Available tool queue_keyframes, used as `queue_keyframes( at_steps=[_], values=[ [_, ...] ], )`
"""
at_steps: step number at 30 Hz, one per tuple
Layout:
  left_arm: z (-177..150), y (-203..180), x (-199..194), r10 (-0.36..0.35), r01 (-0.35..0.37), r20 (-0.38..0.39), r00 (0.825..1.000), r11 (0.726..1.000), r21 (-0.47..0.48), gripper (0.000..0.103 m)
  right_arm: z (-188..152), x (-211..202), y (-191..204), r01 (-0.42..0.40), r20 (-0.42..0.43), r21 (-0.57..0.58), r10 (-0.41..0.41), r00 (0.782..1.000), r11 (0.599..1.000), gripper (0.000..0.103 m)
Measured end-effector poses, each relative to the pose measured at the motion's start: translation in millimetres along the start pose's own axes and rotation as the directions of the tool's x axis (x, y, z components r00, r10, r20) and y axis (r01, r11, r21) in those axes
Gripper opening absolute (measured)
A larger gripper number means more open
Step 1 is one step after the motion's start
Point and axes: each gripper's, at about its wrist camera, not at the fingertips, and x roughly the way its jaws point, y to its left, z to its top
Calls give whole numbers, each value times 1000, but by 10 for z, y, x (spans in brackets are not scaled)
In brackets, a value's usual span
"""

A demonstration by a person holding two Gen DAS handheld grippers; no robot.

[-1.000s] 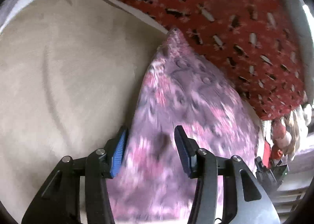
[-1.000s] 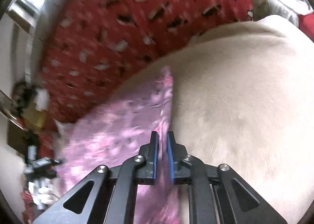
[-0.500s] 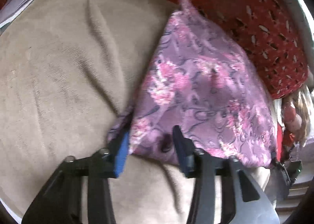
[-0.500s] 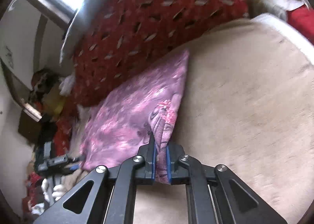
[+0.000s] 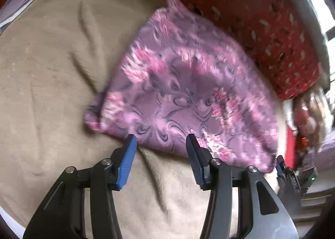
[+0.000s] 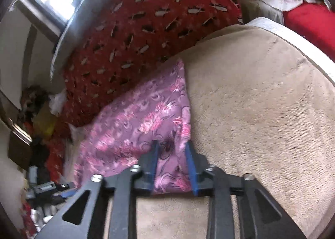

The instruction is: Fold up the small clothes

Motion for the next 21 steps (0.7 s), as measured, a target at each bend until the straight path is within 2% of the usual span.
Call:
queue_keyframes(
  at_steps=[2, 3, 4, 5, 8, 10, 12, 13, 15, 18, 19, 20, 21],
  values=[
    [-20, -44, 212, 48, -48, -38, 998, 999, -12, 59, -113, 235, -21, 78, -90, -46, -82, 993, 996, 39],
    [-31, -47, 251, 55, -56, -32, 998, 998, -22, 62, -175, 261, -31, 86, -65, -64, -90, 994, 994, 40],
    [-41, -59, 242, 51, -51, -15, 999, 998, -23, 65, -196, 234, -14, 79, -31, -76, -82, 996, 994, 41],
    [-43, -76, 233, 44, -44, -10, 999, 999, -21, 71, -204, 220, -30, 65, -35, -65, -67, 997, 996, 48],
    [-28, -113, 207, 48, -48, -21, 999, 999, -15, 71, -152, 248, -49, 3, -47, -14, -4, 999, 1000, 66],
    [-1, -117, 160, 13, -14, -26, 1000, 1000, -27, 71, -63, 279, -54, -3, -91, 6, 4, 996, 1000, 68],
    [67, -100, 84, -46, 46, -16, 999, 998, -49, 71, 54, 282, -55, -3, -138, 10, 4, 990, 1000, 68],
    [115, -99, 55, -62, 62, -10, 998, 997, -52, 71, 114, 228, -69, 3, -127, 14, -2, 992, 1000, 67],
    [269, -145, 31, -88, 88, 5, 996, 995, -49, 71, 320, 109, -67, 29, -26, 30, -28, 999, 999, 68],
    [529, -366, 28, -100, 101, 58, 993, 995, -26, 71, 528, 203, -29, 64, -5, 24, -64, 998, 998, 68],
    [576, -432, 43, -102, 104, 73, 992, 994, -19, 71, 597, 295, 3, 78, -8, 15, -78, 997, 997, 65],
    [580, -482, 53, -93, 94, 91, 992, 996, -10, 71, 646, 365, 23, 94, -2, 8, -94, 996, 996, 54],
    [614, -560, 110, -58, 58, 121, 991, 998, 3, 71, 693, 459, 49, 97, 8, 1, -97, 995, 995, 50]
  ],
)
